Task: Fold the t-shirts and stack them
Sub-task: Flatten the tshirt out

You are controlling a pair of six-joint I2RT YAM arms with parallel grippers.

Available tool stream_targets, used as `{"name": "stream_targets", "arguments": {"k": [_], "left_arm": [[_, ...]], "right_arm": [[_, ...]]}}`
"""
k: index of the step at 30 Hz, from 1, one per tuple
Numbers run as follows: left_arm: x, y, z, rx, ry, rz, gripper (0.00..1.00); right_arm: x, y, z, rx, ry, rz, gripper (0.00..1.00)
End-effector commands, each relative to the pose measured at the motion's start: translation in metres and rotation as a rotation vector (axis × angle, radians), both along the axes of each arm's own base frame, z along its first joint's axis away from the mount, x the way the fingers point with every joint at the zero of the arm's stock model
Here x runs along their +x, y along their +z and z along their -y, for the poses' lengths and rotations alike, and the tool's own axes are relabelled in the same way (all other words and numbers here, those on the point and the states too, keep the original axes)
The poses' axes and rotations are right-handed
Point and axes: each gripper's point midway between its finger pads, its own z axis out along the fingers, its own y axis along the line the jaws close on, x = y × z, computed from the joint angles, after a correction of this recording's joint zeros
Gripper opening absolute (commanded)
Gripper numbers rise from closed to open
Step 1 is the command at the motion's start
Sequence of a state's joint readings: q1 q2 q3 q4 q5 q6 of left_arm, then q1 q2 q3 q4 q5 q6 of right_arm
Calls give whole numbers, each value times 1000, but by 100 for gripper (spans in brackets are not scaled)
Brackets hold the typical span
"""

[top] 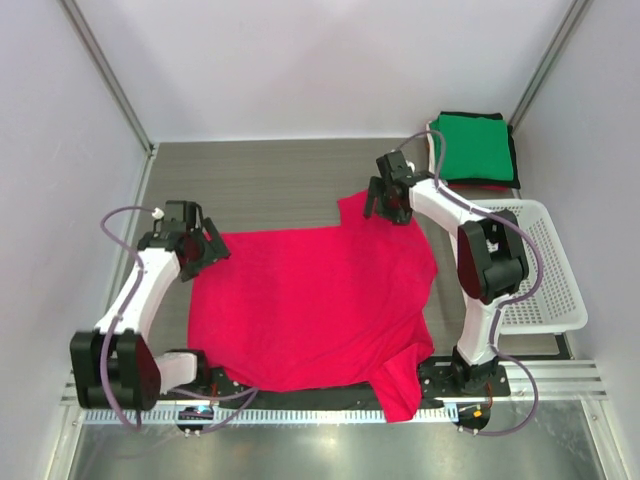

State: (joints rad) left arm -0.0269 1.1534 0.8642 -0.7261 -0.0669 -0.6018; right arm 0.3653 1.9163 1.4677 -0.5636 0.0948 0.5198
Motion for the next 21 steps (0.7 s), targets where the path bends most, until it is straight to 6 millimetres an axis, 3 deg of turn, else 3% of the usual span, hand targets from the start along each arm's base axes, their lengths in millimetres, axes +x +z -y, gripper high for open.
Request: {"name": "stream_targets", "arguments": {"k": [1,6,7,9,11,12,17,20,21], "left_arm": [[32,-7,2,-11,19,-9,82],[61,-34,4,-20,46,-101,81],[63,-52,4,-19,52,-160,81],[76,-59,4,-18,61,-178,80],[87,-79,3,-6,69,-236,80],[88,-87,2,0,71,-270,80],[117,-110,0,16,85,-316,79],[142,-108,-2,32,87,-296,79],[145,-119,-3,38,84,-327,79]], "right_arm": [[-23,1,33,-139,-59,-36,76],[-32,-19,54,-262,-77,-101,76],[-33,-23,56,-276,-72,-112,76],[-29,-37,55,-292,-63,-141,77],[-20,-42,54,-295,-61,-146,76],[-19,-54,55,-298,-57,-174,76],[13,-68,51,-283,-59,-176,76],[40,-77,50,-262,-72,-174,76],[48,-79,50,-258,-76,-172,76]]}}
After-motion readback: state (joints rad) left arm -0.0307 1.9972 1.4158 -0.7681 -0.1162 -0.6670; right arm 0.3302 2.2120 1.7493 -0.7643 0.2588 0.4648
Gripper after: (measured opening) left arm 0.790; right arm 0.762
